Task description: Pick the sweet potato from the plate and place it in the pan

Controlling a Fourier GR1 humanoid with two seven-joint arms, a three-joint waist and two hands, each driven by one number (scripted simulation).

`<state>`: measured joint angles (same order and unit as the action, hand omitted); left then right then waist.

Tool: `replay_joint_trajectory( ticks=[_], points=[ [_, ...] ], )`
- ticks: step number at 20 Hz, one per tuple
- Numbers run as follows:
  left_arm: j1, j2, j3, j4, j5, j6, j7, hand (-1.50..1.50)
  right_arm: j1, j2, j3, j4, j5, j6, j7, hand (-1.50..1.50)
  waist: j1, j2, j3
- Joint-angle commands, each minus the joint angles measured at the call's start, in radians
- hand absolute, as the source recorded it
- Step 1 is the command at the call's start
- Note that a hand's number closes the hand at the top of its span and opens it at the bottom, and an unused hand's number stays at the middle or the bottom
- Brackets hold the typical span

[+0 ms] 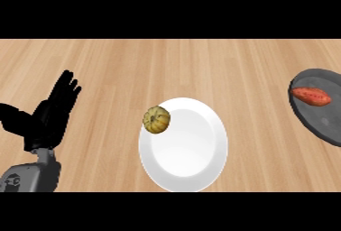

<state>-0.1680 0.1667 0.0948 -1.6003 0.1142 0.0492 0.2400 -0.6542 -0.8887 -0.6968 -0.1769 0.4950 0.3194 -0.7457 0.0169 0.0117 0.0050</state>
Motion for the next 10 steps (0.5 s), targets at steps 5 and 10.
replay_joint_trajectory(
  ticks=[5,10],
  points=[
    [-0.008,-0.016,-0.014,-0.013,-0.032,0.036,0.011,0.0,0.13,-0.141,-0.092,0.063,-0.114,0.365,-0.104,-1.5,-0.016,-0.002,0.004],
    [-0.008,-0.012,-0.001,0.007,-0.013,0.022,0.008,0.0,0.207,-0.158,-0.074,0.013,-0.118,0.427,-0.163,-1.5,-0.022,-0.003,0.004]
  ],
)
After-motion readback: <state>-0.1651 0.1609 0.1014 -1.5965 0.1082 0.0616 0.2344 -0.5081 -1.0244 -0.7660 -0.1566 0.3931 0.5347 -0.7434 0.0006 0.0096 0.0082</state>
